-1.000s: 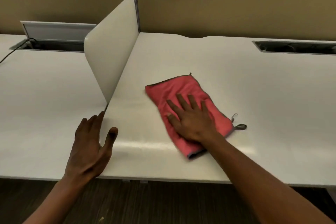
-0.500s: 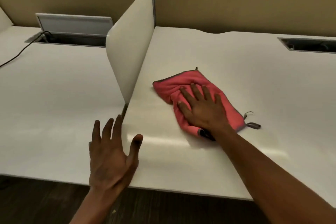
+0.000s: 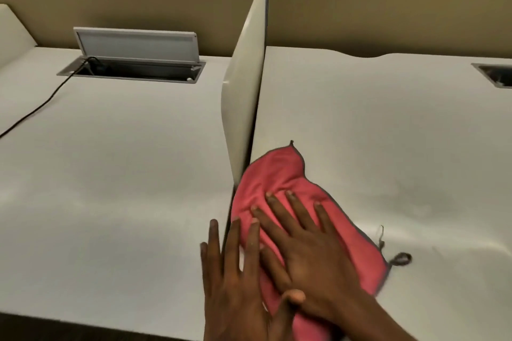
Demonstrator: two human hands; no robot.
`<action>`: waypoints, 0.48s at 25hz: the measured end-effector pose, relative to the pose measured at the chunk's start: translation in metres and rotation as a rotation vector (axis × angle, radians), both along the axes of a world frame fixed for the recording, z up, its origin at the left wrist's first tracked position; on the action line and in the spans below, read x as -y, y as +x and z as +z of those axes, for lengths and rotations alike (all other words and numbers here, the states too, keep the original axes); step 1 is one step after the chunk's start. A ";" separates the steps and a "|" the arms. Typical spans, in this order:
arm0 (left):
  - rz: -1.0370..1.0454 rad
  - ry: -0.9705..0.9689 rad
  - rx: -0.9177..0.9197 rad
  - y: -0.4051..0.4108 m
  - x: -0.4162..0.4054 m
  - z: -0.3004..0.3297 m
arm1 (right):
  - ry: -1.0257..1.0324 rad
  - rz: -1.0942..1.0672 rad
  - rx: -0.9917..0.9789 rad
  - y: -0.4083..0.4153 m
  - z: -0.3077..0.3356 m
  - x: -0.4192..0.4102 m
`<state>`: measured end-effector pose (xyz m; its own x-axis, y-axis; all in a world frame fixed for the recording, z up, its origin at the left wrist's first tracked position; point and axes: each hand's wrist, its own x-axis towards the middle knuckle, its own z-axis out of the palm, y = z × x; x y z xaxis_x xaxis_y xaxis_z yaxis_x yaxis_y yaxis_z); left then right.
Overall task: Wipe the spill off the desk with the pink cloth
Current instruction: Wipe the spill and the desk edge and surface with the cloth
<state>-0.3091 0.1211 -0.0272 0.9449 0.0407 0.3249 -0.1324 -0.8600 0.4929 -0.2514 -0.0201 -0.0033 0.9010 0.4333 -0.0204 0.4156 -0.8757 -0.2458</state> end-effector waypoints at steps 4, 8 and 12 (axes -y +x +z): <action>0.017 0.030 -0.037 0.008 0.001 -0.004 | 0.007 -0.112 0.013 0.126 0.002 -0.042; 0.023 0.043 -0.042 0.007 -0.001 -0.006 | -0.037 -0.053 0.038 0.147 0.000 -0.042; 0.166 0.245 0.093 0.002 -0.008 -0.018 | -0.001 0.266 0.056 0.015 -0.002 -0.009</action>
